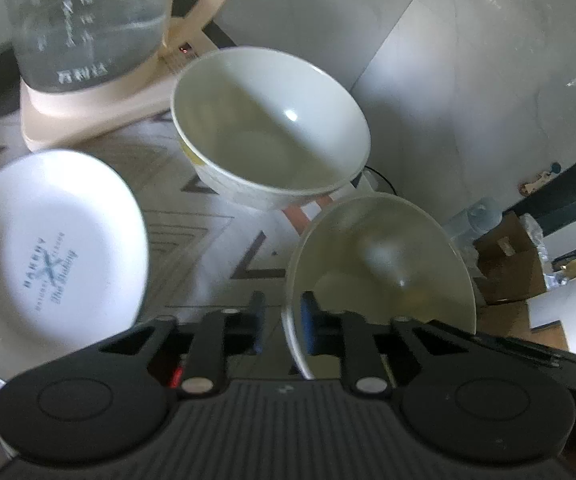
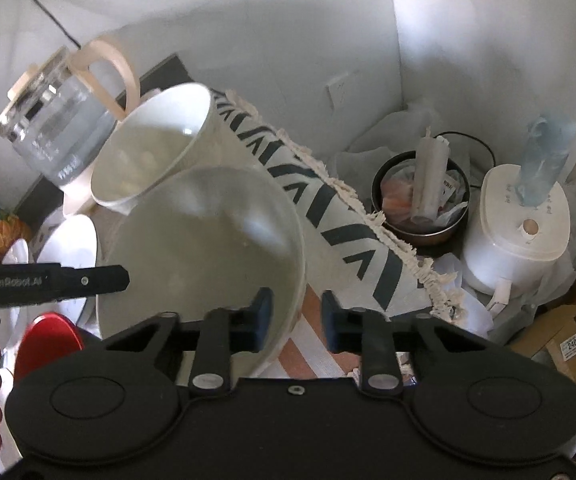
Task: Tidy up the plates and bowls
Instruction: 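Lift the large white bowl with both grippers over the red bowl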
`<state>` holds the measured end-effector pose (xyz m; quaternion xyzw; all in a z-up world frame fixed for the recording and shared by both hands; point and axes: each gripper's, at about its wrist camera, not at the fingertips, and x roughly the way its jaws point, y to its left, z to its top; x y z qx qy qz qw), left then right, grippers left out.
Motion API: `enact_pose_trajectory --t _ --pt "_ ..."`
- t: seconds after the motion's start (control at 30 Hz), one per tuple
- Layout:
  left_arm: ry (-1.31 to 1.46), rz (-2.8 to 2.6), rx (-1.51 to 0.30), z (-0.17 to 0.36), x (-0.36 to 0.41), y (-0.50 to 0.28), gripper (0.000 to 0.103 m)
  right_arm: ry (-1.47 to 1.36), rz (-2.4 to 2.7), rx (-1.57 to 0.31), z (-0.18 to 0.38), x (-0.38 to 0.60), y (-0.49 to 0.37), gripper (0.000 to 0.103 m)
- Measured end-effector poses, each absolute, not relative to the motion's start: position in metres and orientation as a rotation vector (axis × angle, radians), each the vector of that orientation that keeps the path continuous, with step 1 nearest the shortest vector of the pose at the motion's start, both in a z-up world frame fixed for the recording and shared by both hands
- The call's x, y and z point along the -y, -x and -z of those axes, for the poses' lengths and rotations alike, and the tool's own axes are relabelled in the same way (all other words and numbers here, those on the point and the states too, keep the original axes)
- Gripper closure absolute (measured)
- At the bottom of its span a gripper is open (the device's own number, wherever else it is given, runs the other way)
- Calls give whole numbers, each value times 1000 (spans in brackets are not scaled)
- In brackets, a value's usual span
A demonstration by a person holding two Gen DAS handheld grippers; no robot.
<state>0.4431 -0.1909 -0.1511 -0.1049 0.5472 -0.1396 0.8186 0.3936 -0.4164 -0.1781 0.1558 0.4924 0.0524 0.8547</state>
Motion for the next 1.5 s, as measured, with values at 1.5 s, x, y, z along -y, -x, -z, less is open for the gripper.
enact_pose_trajectory --t 1.5 --pt "278 254 -959 53 111 -337 97 -213 -217 -793 76 349 -316 88"
